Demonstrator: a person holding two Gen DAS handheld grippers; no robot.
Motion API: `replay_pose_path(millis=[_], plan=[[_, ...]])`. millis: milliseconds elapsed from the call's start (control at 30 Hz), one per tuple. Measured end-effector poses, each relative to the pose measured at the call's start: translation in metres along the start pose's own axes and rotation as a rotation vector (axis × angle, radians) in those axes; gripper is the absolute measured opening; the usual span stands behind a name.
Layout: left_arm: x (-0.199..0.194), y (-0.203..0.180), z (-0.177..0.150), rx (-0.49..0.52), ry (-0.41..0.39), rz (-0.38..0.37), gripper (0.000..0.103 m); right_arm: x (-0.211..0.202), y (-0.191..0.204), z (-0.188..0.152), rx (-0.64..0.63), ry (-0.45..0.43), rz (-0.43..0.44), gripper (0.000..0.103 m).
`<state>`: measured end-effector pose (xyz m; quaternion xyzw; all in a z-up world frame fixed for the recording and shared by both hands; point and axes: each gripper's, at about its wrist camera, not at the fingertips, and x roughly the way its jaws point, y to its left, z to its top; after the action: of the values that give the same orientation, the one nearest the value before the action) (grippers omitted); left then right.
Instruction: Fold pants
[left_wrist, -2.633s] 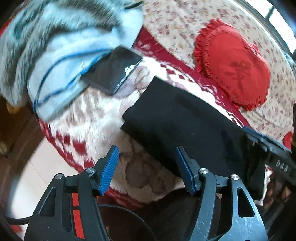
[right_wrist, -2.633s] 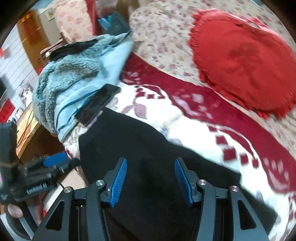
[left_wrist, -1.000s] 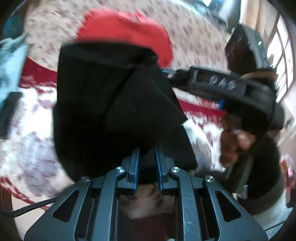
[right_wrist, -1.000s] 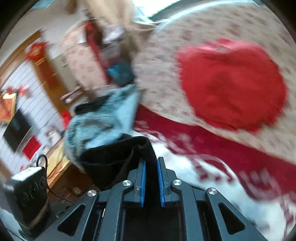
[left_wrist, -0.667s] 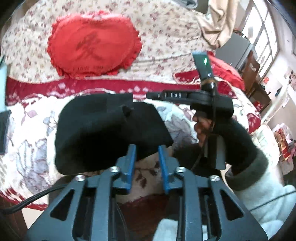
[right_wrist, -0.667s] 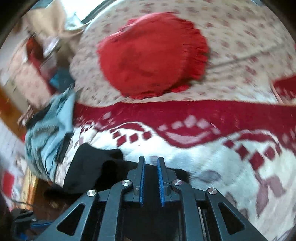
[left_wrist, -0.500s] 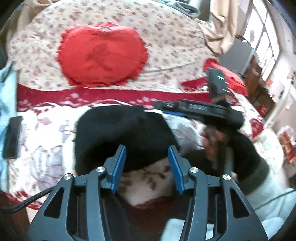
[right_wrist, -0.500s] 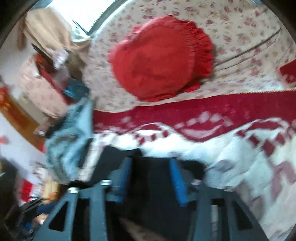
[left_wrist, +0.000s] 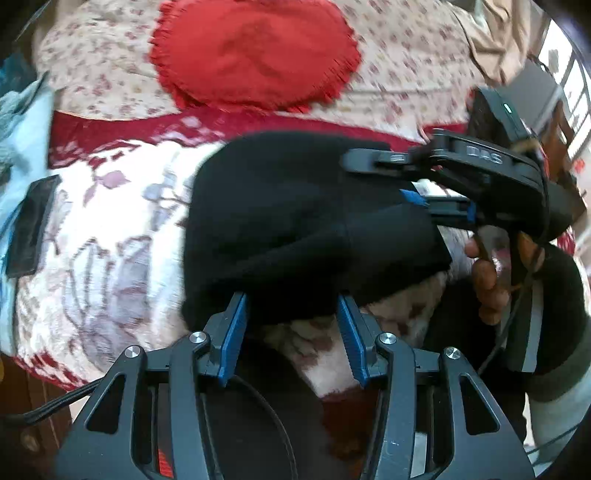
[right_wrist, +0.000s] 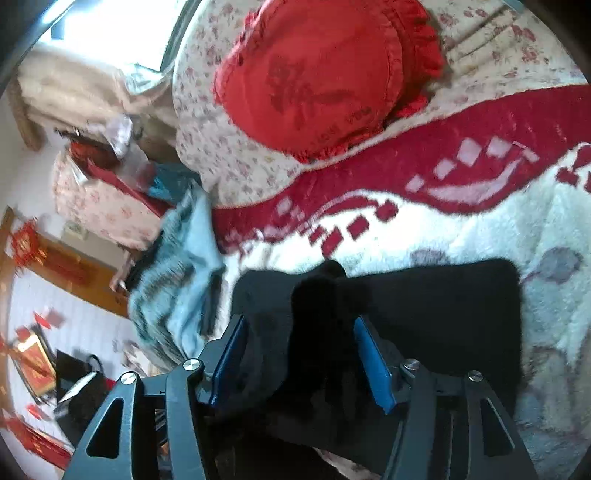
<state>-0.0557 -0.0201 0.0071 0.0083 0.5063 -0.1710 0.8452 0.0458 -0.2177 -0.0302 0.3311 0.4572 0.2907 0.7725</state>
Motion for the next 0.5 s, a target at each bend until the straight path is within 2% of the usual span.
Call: replay_pose_path(millis=[67,100,233,433,500], plan=[[0.004,-0.002,-0.002,-0.007,0.022,-0.027,0.047,0.009,0.006,-0.006,-0.037,0.04,-0.031,0.057],[0.006,-0.002,-0.003,-0.015,0.03,-0.03,0.047,0.012,0.011,-0.01,-0.066,0.042,-0.05,0.051],[-0.003,-0.002,-0.004,-0.027,0.02,-0.019,0.047,0.009,0.036,-0.022,-0.208,0.024,-0.105,0.015],[-0.046,0.004,0.005,-0.045,-0.08,-0.033,0.047,-0.033,0.057,-0.019,-0.324,-0.075,-0.134,0.011],[-0.05,0.006,0.008,-0.056,-0.098,-0.031,0.05,-0.05,0.056,-0.016,-0.344,-0.101,-0.177,0.011]])
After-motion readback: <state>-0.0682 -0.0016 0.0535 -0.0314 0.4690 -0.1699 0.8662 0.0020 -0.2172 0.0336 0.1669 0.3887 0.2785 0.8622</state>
